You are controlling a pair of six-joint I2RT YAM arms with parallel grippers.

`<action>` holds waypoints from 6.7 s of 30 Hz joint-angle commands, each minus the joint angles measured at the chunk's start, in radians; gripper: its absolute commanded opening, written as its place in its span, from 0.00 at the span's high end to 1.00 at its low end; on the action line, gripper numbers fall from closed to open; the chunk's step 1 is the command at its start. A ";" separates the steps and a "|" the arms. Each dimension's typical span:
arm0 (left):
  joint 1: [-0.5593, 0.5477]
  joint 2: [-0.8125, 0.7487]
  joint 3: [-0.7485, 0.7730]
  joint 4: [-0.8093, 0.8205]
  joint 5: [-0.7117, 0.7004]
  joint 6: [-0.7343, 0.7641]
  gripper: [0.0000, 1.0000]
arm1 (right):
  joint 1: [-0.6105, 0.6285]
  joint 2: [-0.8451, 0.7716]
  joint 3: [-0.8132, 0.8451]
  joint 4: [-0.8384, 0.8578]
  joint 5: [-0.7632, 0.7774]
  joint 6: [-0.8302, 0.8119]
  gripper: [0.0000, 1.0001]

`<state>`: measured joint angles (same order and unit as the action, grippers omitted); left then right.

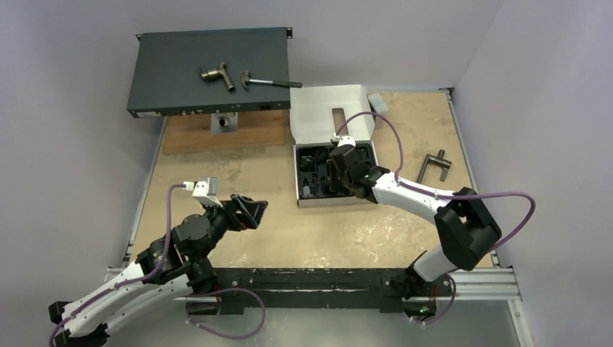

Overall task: Sort the hair-cutting tools
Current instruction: Place the haircut tool in the storage box, then adjust the storage box at the center of the board, then pick up the haircut tool at the center of the board.

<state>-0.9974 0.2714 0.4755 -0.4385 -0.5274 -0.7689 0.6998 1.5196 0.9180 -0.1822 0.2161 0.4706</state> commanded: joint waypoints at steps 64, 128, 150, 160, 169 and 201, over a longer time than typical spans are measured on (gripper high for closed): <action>-0.004 0.161 -0.009 -0.040 -0.006 -0.249 0.02 | -0.440 -0.221 -0.128 0.071 0.052 0.200 0.49; 0.424 1.045 0.338 -0.383 0.034 -0.890 0.00 | -0.422 -0.696 -0.433 0.033 -0.369 0.139 0.42; 0.615 1.229 0.339 -0.276 0.164 -0.936 0.15 | -0.416 -0.707 -0.416 0.009 -0.380 0.139 0.42; 0.616 1.251 0.320 -0.257 0.176 -0.945 0.35 | -0.415 -0.707 -0.404 0.000 -0.380 0.136 0.42; 0.620 1.215 0.296 -0.228 0.187 -0.923 0.74 | -0.416 -0.713 -0.398 -0.018 -0.379 0.133 0.42; 0.293 0.656 0.355 0.023 0.385 -0.205 1.00 | -0.060 -0.760 -0.405 0.282 -0.523 0.161 0.38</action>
<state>-0.6735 0.9203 0.7815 -0.5449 -0.1841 -1.0523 0.5743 0.7292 0.4923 -0.0368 -0.3309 0.6006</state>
